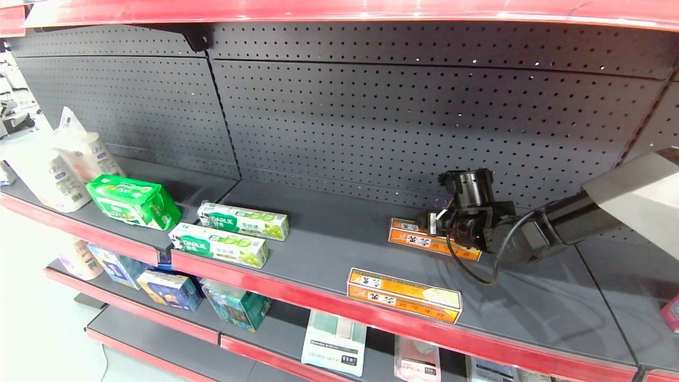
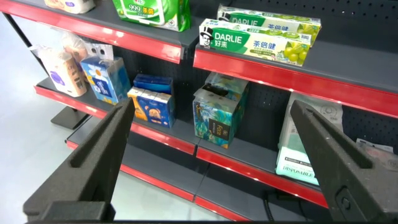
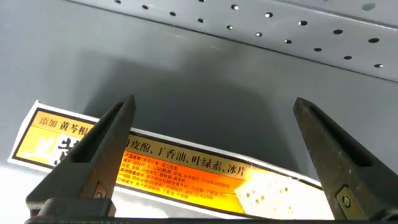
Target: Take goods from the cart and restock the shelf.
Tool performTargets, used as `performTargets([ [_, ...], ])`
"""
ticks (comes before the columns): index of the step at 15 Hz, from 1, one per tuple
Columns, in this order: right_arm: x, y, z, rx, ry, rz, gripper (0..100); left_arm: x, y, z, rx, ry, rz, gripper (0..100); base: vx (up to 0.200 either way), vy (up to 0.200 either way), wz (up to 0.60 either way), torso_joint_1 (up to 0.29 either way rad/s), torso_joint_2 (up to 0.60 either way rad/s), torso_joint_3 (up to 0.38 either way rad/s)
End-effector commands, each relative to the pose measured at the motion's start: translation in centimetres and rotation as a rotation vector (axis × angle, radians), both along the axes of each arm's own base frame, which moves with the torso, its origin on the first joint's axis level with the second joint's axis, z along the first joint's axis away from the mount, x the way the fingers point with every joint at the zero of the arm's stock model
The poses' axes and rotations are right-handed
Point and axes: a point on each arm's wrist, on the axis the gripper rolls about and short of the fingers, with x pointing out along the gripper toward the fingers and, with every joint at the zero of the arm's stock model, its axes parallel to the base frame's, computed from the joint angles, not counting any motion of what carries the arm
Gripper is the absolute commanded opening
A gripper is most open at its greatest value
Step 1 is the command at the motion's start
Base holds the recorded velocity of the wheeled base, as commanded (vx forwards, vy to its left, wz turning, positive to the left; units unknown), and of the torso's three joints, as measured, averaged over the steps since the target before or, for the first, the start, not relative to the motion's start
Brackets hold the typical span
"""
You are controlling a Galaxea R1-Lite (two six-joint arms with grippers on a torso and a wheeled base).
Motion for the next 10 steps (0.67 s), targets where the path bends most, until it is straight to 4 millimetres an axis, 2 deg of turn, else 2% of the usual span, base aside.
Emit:
performTargets([
  [1, -0.2, 0.1, 0.1, -0.002, -0.001, 0.001, 100, 0.0, 0.0, 0.0, 0.0, 0.001, 0.0, 100, 0.0, 0.0, 0.0, 0.0, 0.0, 0.0],
  [6, -0.2, 0.1, 0.2, 0.003, -0.006, 0.001, 100, 0.0, 0.0, 0.0, 0.0, 0.001, 0.0, 100, 0.0, 0.0, 0.0, 0.0, 0.0, 0.0],
  [10, -0.1, -1.3, 1.6, 0.045, -0.044, -0.067, 100, 0.0, 0.0, 0.0, 0.0, 0.001, 0.002, 100, 0.0, 0.0, 0.0, 0.0, 0.0, 0.0],
])
